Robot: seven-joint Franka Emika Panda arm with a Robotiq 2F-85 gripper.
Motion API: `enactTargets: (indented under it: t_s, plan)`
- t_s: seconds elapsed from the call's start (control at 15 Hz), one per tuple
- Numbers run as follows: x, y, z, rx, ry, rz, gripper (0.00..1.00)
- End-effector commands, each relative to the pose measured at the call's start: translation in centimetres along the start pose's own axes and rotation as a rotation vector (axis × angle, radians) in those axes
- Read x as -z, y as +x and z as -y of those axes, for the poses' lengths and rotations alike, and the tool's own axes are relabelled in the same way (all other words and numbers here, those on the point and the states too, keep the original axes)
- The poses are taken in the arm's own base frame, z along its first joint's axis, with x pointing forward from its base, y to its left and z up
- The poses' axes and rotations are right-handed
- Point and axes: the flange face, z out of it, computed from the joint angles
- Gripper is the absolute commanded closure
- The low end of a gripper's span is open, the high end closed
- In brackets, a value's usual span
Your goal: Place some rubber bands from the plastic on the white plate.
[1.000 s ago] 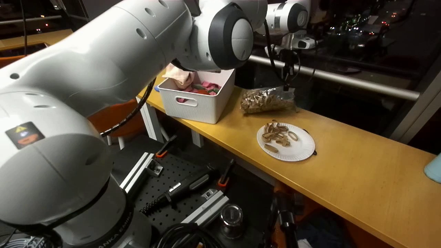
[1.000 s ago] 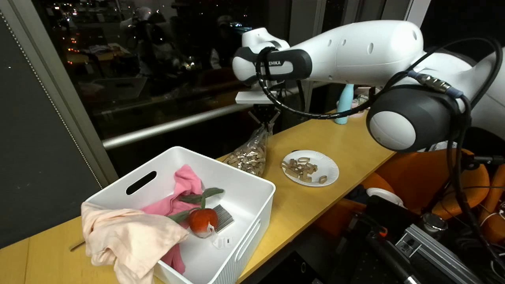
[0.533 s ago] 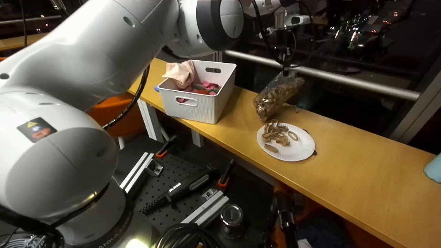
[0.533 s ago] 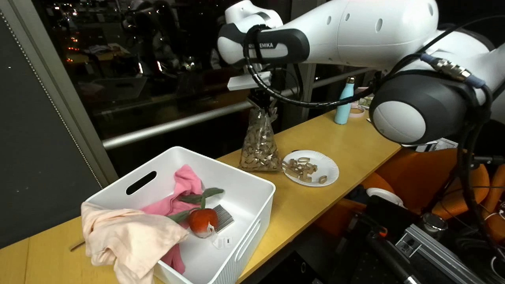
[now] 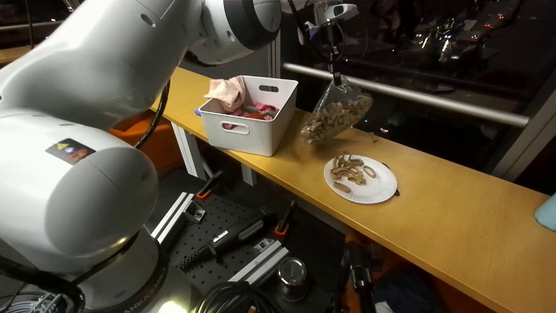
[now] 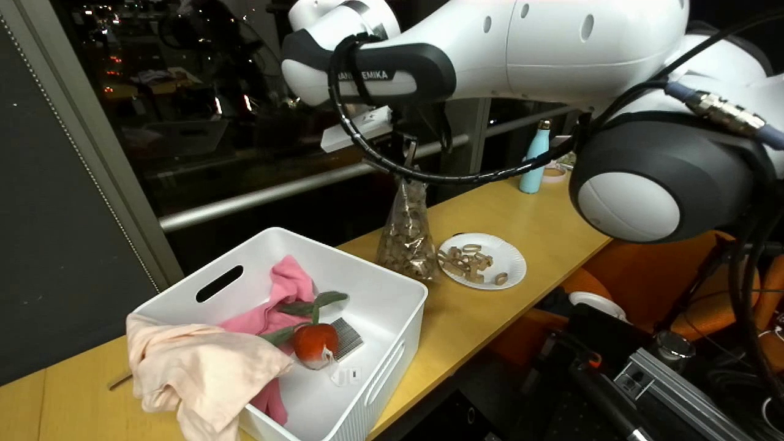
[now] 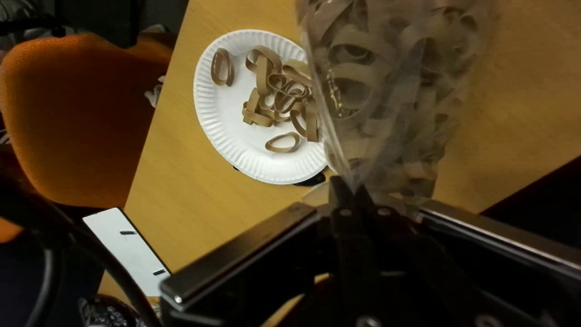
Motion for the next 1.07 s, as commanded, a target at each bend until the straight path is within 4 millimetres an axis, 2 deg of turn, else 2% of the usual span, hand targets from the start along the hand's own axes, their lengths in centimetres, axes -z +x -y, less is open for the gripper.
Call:
enactTargets:
  t_s: [0.0, 0.27, 0.6, 1.0]
  plan:
    - [1.8, -3.6, 0.2, 0.014, -0.069, -0.048, 1.0]
    - [2.4, -7.4, 1.2, 0.055, -0.118, -0.08, 1.0]
    - [3.3, -10.2, 2.3, 0.103, -0.144, -0.174, 1.0]
    - [5.2, -15.6, 4.3, 0.282, -0.084, -0.223, 1.0]
